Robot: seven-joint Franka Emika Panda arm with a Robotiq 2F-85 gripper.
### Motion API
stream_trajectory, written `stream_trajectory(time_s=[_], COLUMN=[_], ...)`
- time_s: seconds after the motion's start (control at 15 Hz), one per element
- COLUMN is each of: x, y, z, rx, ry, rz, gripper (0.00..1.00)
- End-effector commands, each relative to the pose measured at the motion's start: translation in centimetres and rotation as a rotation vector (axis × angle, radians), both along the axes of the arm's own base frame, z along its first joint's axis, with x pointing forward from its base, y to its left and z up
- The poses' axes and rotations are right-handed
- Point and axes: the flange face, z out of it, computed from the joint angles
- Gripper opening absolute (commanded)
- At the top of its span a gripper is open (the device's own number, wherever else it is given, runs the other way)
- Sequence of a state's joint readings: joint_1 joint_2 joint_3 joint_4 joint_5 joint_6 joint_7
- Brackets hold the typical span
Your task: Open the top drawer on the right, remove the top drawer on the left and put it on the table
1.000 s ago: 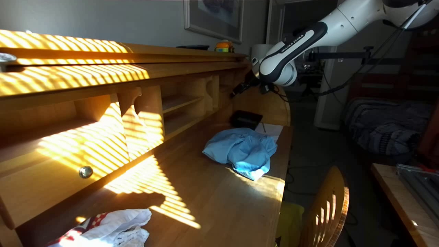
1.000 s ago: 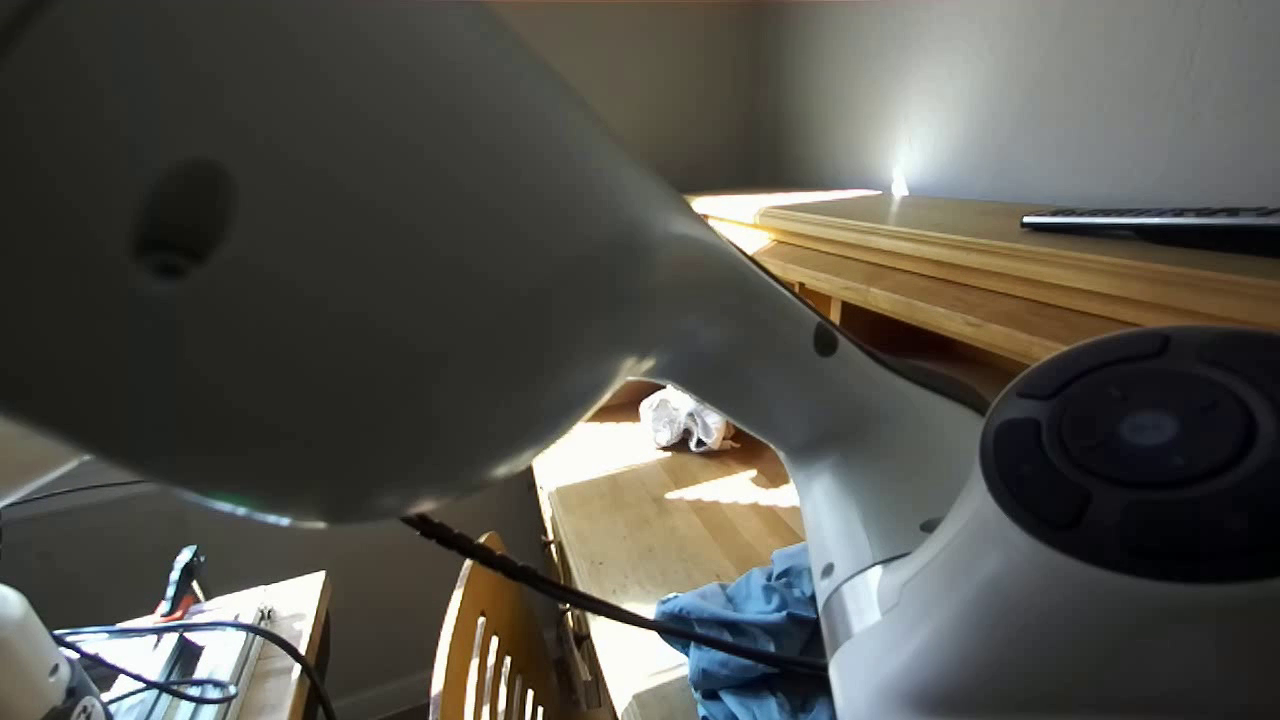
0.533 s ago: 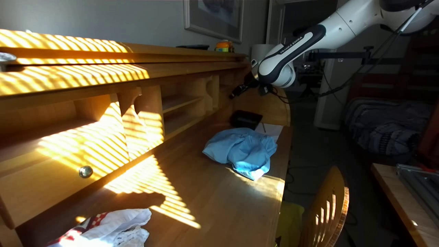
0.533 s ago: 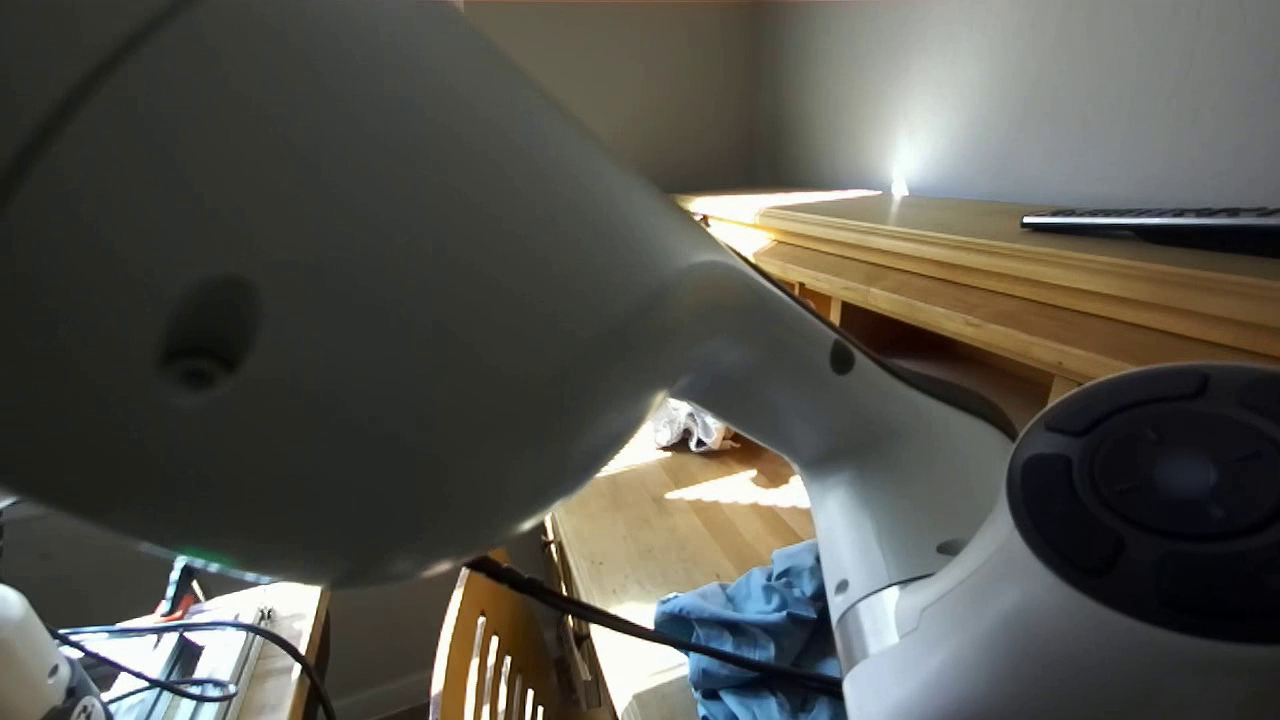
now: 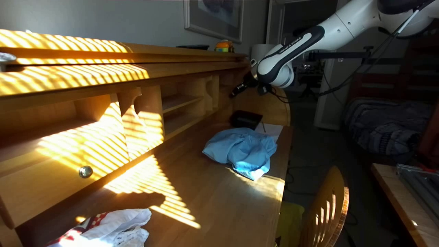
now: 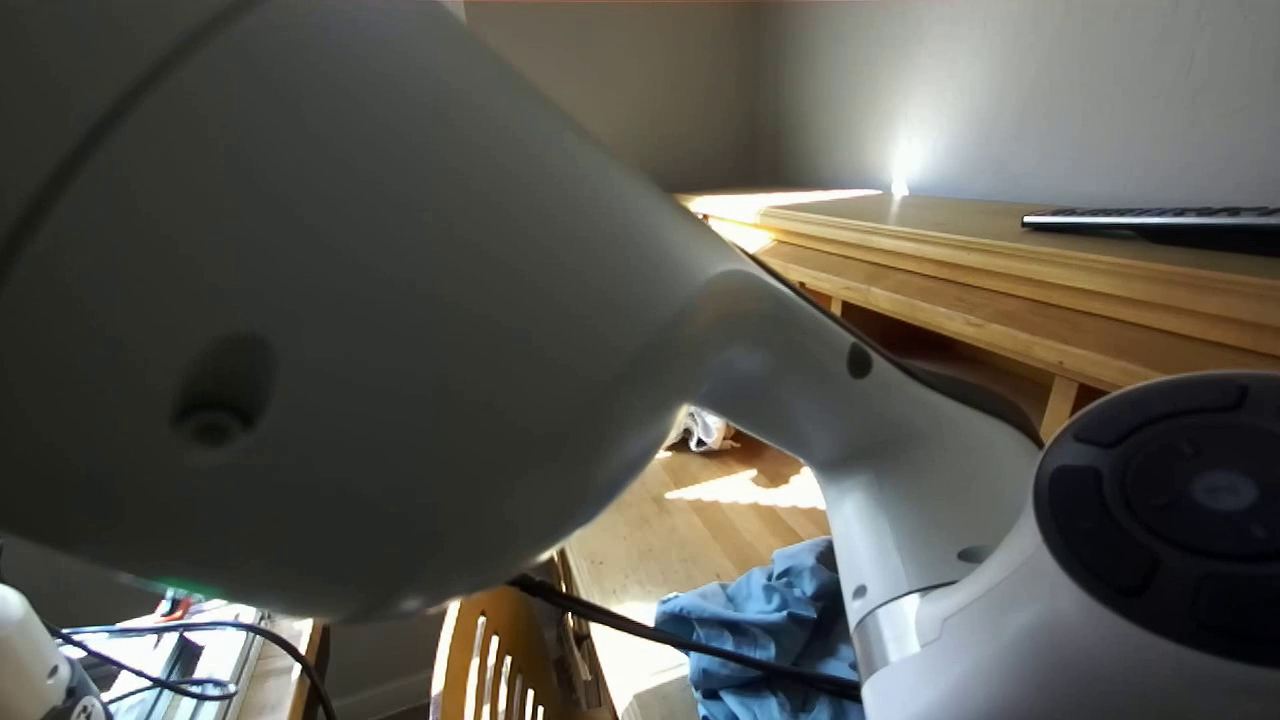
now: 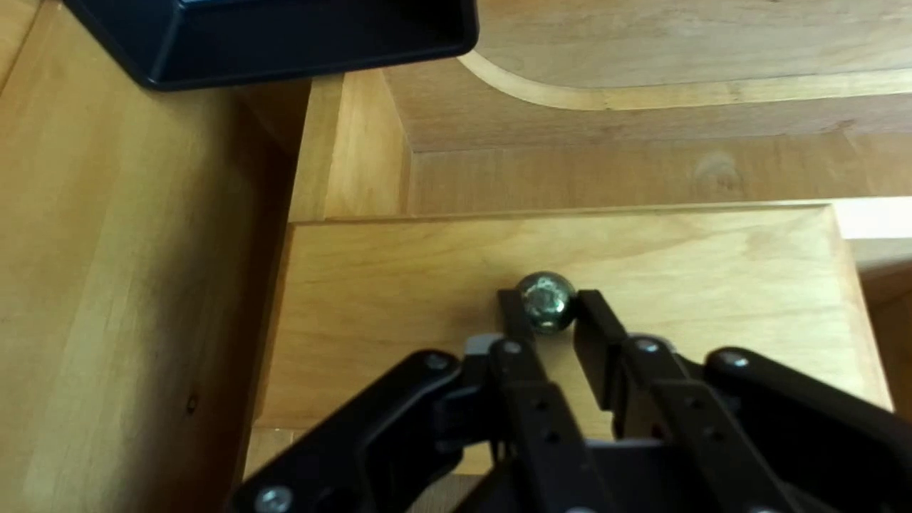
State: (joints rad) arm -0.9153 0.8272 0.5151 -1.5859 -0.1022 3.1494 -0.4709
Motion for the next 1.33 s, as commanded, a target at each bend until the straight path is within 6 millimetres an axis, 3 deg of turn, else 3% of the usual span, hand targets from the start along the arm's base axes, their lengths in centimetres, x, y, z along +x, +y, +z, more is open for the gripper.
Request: stream_trajectory(time_s=[0.0,0.13,0.73,1.27], x=[0.7,0.7,-0.6,-1.2], y=[-0.7,-0.7,-0.5,0.9], z=[-0.1,-0.1,-0.4,-0.8], rx=[0.001,0.0,-0.083,-0.116], ry=[-0.008,-0.006,0.148,0.221], rz=[0.02,0.022,0.064,0.09], gripper=[0.09,0.05,0.05,0.05])
